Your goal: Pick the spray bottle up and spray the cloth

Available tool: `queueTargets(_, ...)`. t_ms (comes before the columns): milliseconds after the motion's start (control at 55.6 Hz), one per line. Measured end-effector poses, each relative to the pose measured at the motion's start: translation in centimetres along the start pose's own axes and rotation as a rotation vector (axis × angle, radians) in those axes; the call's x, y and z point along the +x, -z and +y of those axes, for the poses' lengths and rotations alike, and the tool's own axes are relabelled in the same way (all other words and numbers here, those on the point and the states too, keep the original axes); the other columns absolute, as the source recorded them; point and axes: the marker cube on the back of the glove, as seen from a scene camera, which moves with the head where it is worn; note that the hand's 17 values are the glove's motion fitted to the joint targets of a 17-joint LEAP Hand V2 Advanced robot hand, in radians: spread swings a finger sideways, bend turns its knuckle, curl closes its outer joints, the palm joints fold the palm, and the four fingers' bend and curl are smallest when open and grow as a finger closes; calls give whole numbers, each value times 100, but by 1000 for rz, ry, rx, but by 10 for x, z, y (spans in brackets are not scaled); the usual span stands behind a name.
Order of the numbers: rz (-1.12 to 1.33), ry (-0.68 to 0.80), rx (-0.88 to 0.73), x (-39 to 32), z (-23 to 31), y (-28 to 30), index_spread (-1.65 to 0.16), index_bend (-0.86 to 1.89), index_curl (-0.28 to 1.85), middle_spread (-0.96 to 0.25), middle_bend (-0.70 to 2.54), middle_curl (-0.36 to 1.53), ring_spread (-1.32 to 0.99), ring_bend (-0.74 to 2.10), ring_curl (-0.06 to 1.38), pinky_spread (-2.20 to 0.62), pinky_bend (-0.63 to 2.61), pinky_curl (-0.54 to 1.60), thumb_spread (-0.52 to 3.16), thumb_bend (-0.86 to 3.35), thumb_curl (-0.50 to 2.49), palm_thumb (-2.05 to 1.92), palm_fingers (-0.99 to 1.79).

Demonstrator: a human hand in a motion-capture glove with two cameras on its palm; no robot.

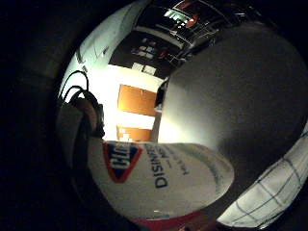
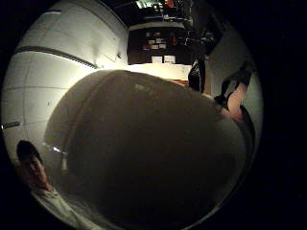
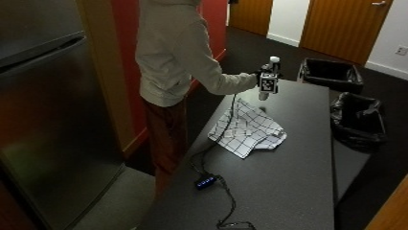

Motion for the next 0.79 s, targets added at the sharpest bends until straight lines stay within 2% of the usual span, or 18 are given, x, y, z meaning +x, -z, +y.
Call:
queueTargets(72, -12, -8, 66, 5, -12, -8, -20, 32, 53, -14, 52, 49, -18, 57, 46, -23, 37, 38, 9, -4, 77, 100, 133)
queueTargets(126, -140, -3, 35, -9, -10, -6, -20, 31, 53, -14, 51, 49, -18, 57, 46, -22, 37, 38, 11, -4, 77, 100, 132)
queueTargets(180, -130, -1, -11, -4, -6, -7, -20, 30, 53, -14, 51, 49, -18, 56, 46, -22, 37, 38, 12, -4, 77, 99, 132)
queueTargets(270, -257, -1, -29, -18, -9, -12, -20, 27, 52, -14, 50, 49, -17, 56, 46, -22, 38, 38, 15, -4, 77, 98, 131)
queueTargets(360, -216, -5, -59, -8, -8, -10, -21, 24, 51, -14, 48, 48, -17, 56, 46, -22, 39, 38, 19, -4, 76, 98, 130)
queueTargets(414, -362, 1, -36, -26, -14, -7, -21, 22, 51, -14, 48, 48, -17, 56, 45, -22, 39, 38, 21, -5, 75, 97, 130)
queueTargets(486, -228, -1, 51, -10, -34, -23, -22, 19, 50, -14, 47, 48, -17, 56, 45, -23, 40, 38, 25, -5, 74, 96, 130)
queueTargets(540, -253, 16, -44, -16, -27, -23, -23, 17, 49, -15, 45, 48, -17, 56, 45, -23, 41, 39, 32, -5, 73, 94, 128)
queueTargets(594, -217, 30, -42, -10, -28, -7, -24, 14, 47, -15, 43, 47, -18, 56, 45, -23, 41, 38, 42, -5, 71, 92, 122)
queueTargets(630, -194, 42, -42, -7, -27, -10, -25, 9, 44, -16, 42, 47, -19, 54, 44, -20, 39, 38, 51, -5, 68, 89, 109)
queueTargets(684, -265, 60, -158, -16, -9, -18, -29, 3, 41, -17, 36, 45, -20, 50, 45, -15, 40, 40, 61, -10, 62, 77, 76)
queueTargets(720, -278, 71, -204, -17, 0, -7, -30, 2, 39, -17, 34, 45, -20, 51, 45, -12, 43, 41, 64, -9, 59, 73, 69)
queueTargets(738, -267, 79, -213, -14, 3, 0, -31, 1, 37, -16, 31, 44, -20, 48, 44, -10, 43, 41, 66, -10, 57, 68, 56)
queueTargets(792, -169, 105, -117, -2, -6, 14, -34, 0, 32, -15, 26, 42, -20, 46, 43, -6, 48, 41, 70, -9, 53, 61, 42)
